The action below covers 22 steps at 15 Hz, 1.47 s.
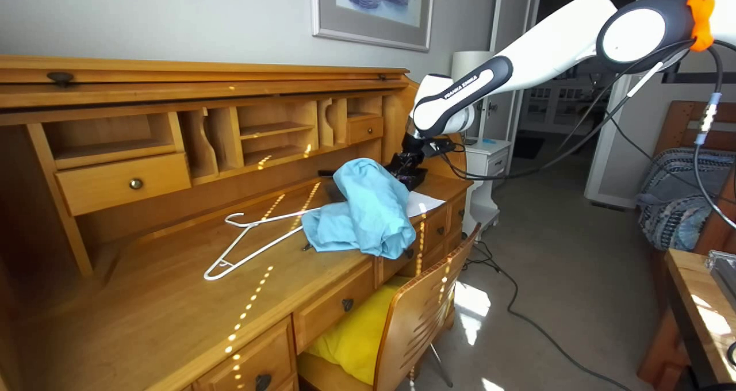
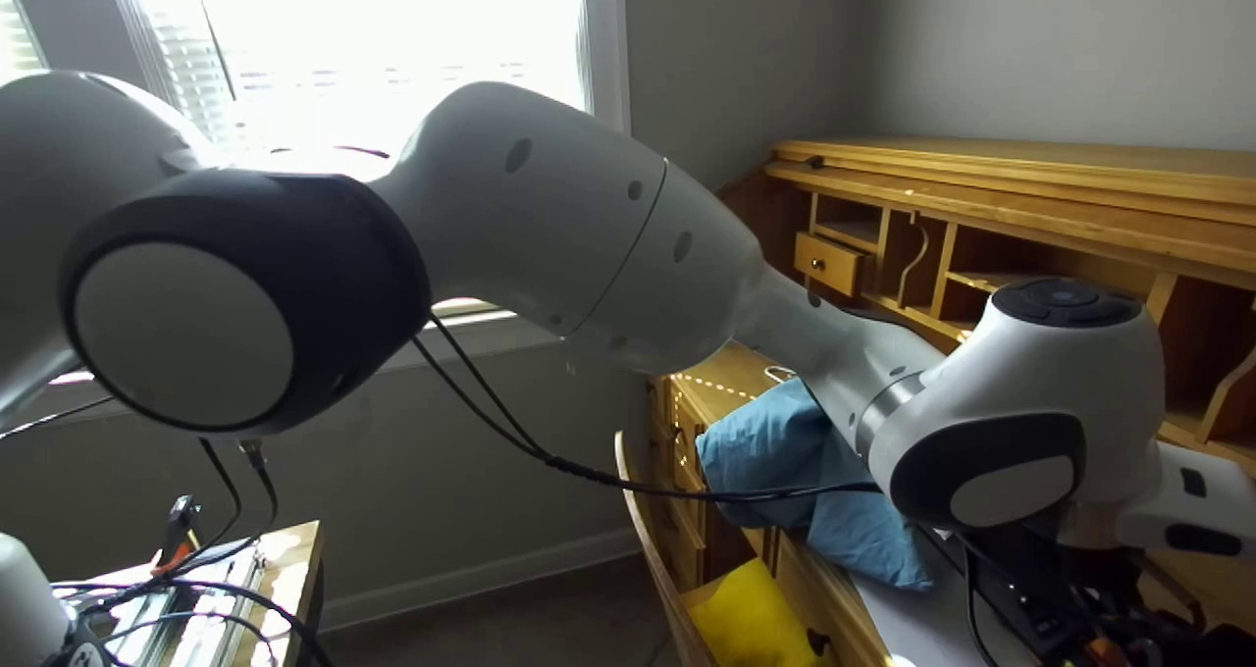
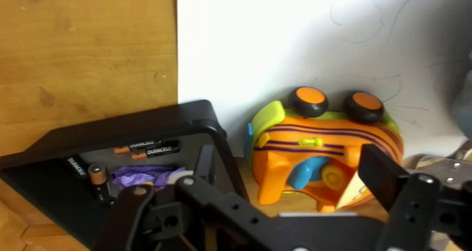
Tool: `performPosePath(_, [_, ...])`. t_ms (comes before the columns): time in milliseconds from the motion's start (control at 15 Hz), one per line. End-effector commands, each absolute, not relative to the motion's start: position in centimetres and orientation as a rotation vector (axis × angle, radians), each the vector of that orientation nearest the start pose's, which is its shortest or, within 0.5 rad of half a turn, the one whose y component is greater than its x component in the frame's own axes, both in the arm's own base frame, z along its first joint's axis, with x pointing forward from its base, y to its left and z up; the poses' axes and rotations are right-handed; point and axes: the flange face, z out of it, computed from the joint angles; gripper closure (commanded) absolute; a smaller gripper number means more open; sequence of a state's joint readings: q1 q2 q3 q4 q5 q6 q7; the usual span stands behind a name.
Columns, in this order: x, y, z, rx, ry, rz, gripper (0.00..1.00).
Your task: Remove the toy from the black tray
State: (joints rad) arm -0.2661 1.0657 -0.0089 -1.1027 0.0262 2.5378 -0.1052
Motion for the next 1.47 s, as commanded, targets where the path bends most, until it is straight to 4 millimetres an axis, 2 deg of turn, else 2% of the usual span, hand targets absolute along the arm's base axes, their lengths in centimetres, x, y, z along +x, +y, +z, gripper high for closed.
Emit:
performPosePath(0, [77.4, -20.1, 22.8, -3.038, 0.166, -0.595, 0.0])
performPosePath(267, [75.7, -18.5, 26.7, -3.063, 0.142, -0.581, 0.0])
performPosePath(533, [73.6, -16.8, 29.1, -3.116, 0.146, -0.586, 0.0])
performPosePath(733, [71.5, -15.8, 29.0, -3.141, 0.142, -0.595, 0.0])
performPosePath(1067, [66.6, -14.9, 26.8, -3.192, 0.187, -0.601, 0.0])
performPosePath(1400, [61.0, -14.7, 27.0, -3.2, 0.303, -0.766, 0.0])
